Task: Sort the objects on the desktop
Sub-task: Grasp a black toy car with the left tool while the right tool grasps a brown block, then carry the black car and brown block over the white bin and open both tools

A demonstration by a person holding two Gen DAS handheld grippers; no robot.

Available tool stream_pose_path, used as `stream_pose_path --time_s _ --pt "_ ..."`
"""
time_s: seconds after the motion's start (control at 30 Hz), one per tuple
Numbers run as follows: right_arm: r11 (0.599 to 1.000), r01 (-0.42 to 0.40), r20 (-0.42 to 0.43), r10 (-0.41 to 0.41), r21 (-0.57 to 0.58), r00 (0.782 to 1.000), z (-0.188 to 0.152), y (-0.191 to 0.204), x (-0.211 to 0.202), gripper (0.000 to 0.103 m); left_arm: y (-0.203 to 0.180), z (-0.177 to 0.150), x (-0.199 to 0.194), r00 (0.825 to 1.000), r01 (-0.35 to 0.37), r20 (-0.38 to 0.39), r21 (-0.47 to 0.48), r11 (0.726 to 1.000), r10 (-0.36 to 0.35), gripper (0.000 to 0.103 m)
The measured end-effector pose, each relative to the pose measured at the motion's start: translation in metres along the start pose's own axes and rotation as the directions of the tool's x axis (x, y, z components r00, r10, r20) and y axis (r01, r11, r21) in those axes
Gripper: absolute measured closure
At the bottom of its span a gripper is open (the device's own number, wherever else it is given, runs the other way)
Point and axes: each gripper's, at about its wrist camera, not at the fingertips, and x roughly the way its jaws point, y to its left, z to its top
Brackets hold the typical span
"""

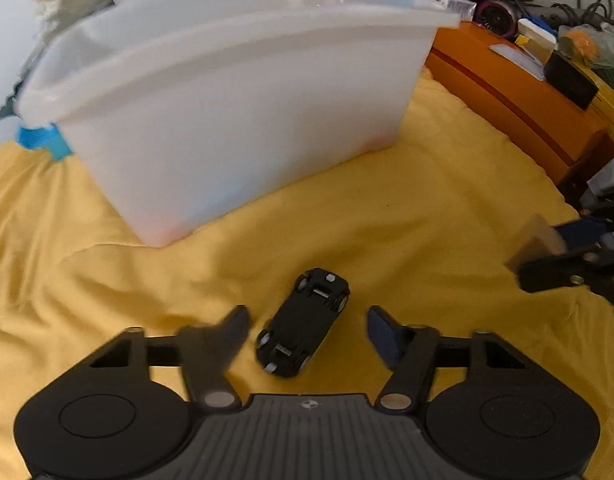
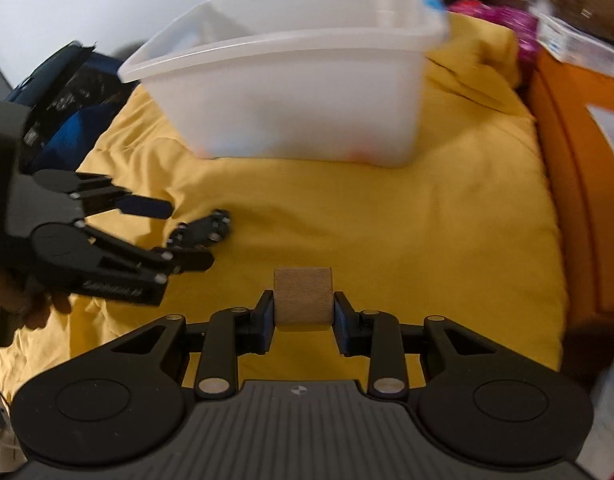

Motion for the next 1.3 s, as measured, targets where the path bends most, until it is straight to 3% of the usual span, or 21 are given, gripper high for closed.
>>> stream_pose_path --time_s 0.1,0.13,0.43,0.67,0.93,1.3 --pt "1.0 0.001 0.001 -0.001 0.018 1.0 -0.006 -0.006 -0.004 0.07 0.002 0.001 0.005 1.0 -0.01 -0.011 -0.035 0.999 0.009 0.058" --pt "1.0 -0.002 0.002 0.001 0.022 1.0 -0.007 -0.007 -0.005 0.07 0.003 0.0 0.004 1.0 -0.006 -0.008 -0.037 0.999 0.005 0.068" --pt "0.999 -0.028 0.042 0.027 0.02 0.999 -0.003 -0.002 -0.013 0.07 0.021 -0.019 -0.035 0.999 0.007 0.038 -0.081 0.997 -0.004 0.068" --pt "0.999 -0.044 0.11 0.047 -0.023 0.993 0.023 0.017 -0.03 0.07 0.049 -0.013 -0.086 0.996 -0.002 0.089 -0.169 0.986 0.017 0.068" --pt "0.998 -0.049 0.223 0.058 -0.046 0.973 0.075 0.027 -0.073 0.07 0.075 0.02 -0.145 0.98 0.004 0.195 -0.203 0.979 0.036 0.068" --pt "0.996 -0.001 0.275 0.026 -0.09 0.961 0.144 0.027 -0.115 0.07 0.1 0.097 -0.199 0.959 0.028 0.281 -0.186 0.982 0.026 0.068"
